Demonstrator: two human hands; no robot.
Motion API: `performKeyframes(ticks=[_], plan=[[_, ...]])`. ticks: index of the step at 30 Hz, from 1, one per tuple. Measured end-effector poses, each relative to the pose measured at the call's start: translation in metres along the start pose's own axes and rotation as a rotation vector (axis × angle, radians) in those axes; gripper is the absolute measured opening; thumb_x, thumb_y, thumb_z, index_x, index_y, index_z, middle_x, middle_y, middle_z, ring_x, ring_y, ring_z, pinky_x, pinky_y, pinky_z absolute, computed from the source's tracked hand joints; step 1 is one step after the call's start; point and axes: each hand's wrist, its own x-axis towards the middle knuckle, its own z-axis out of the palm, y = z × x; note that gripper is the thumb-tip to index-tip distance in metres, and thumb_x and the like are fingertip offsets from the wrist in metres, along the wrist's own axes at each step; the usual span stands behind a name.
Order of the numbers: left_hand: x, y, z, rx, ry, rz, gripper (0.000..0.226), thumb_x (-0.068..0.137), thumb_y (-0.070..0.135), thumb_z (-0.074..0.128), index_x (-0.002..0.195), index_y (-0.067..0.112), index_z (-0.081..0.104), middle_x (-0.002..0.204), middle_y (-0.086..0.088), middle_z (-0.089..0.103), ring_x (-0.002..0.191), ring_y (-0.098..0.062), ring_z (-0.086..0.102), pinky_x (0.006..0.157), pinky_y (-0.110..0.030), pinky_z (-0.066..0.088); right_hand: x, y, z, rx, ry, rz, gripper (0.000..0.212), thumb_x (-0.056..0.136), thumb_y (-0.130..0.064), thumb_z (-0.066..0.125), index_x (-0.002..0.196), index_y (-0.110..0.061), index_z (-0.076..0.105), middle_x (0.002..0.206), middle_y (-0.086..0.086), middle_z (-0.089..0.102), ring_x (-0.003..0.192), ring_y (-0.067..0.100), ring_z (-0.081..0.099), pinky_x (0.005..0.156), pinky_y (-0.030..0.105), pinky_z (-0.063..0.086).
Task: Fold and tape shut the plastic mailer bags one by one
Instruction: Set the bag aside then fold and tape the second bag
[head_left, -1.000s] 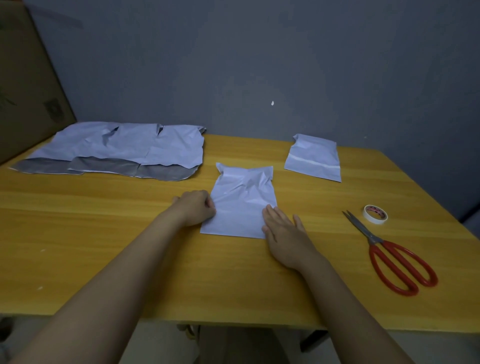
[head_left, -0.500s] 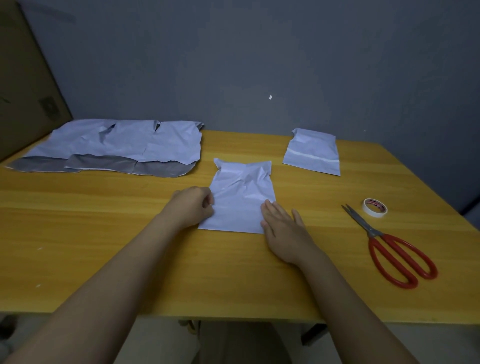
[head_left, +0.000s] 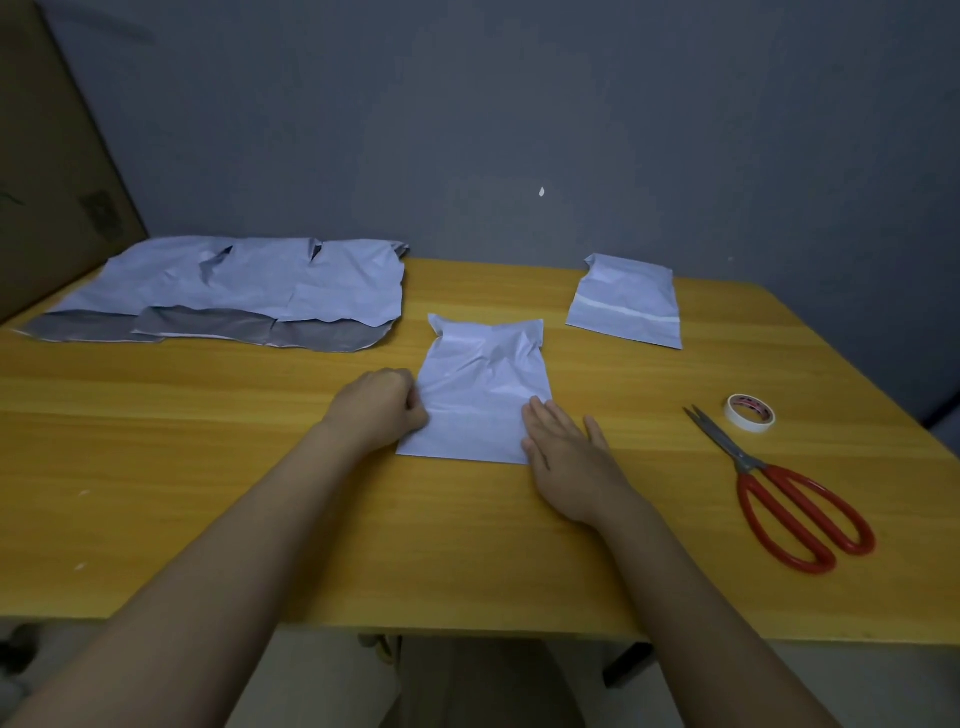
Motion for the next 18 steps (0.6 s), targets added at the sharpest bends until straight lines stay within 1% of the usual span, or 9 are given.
performKeyframes(ticks=[3,6,7,9,11,14,18], plan=[[0.0008,0.0000,-0.0041,-0.033,-0.020,0.019,0.013,0.085,0.025,0.059,0.082,0.013,0.054,0.083,-0.001,0.056,0.078,-0.022,0.052,0.058,-0.030,0.036,-0.0002,0.0006,0.0001,0.004,0.000,0.000,0.051,0.104,-0.034,0.015,0.153,-0.022,0.007,0.160,-0.010,-0.002,0.146,0.004,-0.006,0.118,0.040,-0.007],[0.0016,-0.0030,-0.0057,-0.018,-0.026,0.093,0.016,0.081,0.022,0.061,0.072,0.021,0.048,0.082,0.001,0.052,0.083,-0.020,0.047,0.063,-0.030,0.035,-0.0002,0.0007,0.0001,0.006,0.002,-0.001,0.051,0.104,-0.034,0.015,0.153,-0.022,0.007,0.160,-0.010,-0.002,0.146,0.004,-0.006,0.118,0.040,-0.007],[0.0020,-0.0031,-0.0059,-0.008,-0.018,0.125,0.015,0.080,0.021,0.062,0.072,0.021,0.049,0.082,0.000,0.052,0.085,-0.021,0.046,0.065,-0.030,0.037,-0.0002,0.0006,0.0001,0.006,0.003,-0.001,0.051,0.104,-0.034,0.015,0.153,-0.022,0.008,0.160,-0.009,-0.001,0.146,0.004,-0.006,0.118,0.041,-0.007],[0.0016,-0.0018,-0.0063,-0.043,-0.004,0.146,0.009,0.080,0.018,0.062,0.076,0.016,0.053,0.080,0.002,0.056,0.082,-0.020,0.050,0.064,-0.032,0.041,-0.0004,0.0006,0.0000,0.003,0.003,0.000,0.051,0.104,-0.034,0.015,0.153,-0.022,0.008,0.160,-0.009,-0.001,0.146,0.004,-0.006,0.118,0.041,-0.007],[0.0009,0.0000,-0.0069,-0.081,0.003,0.123,0.009,0.081,0.018,0.062,0.080,0.014,0.054,0.076,0.005,0.057,0.077,-0.020,0.053,0.062,-0.033,0.042,-0.0002,0.0006,-0.0005,0.004,0.000,-0.003,0.051,0.104,-0.034,0.015,0.153,-0.021,0.008,0.161,-0.009,-0.002,0.146,0.004,-0.006,0.118,0.041,-0.007],[-0.0002,0.0005,-0.0063,-0.088,0.021,0.118,0.012,0.082,0.018,0.062,0.081,0.015,0.051,0.072,0.009,0.053,0.073,-0.018,0.053,0.058,-0.032,0.040,0.0002,0.0000,-0.0003,0.006,0.002,-0.006,0.051,0.104,-0.033,0.016,0.153,-0.021,0.008,0.160,-0.009,-0.002,0.146,0.004,-0.006,0.118,0.041,-0.007],[0.0005,-0.0027,-0.0048,-0.153,0.014,0.100,0.011,0.081,0.018,0.063,0.079,0.014,0.053,0.075,0.006,0.058,0.073,-0.017,0.054,0.061,-0.035,0.044,0.0011,0.0008,0.0006,-0.001,0.001,-0.004,0.051,0.104,-0.034,0.015,0.153,-0.022,0.007,0.160,-0.009,-0.002,0.146,0.004,-0.006,0.118,0.041,-0.007]])
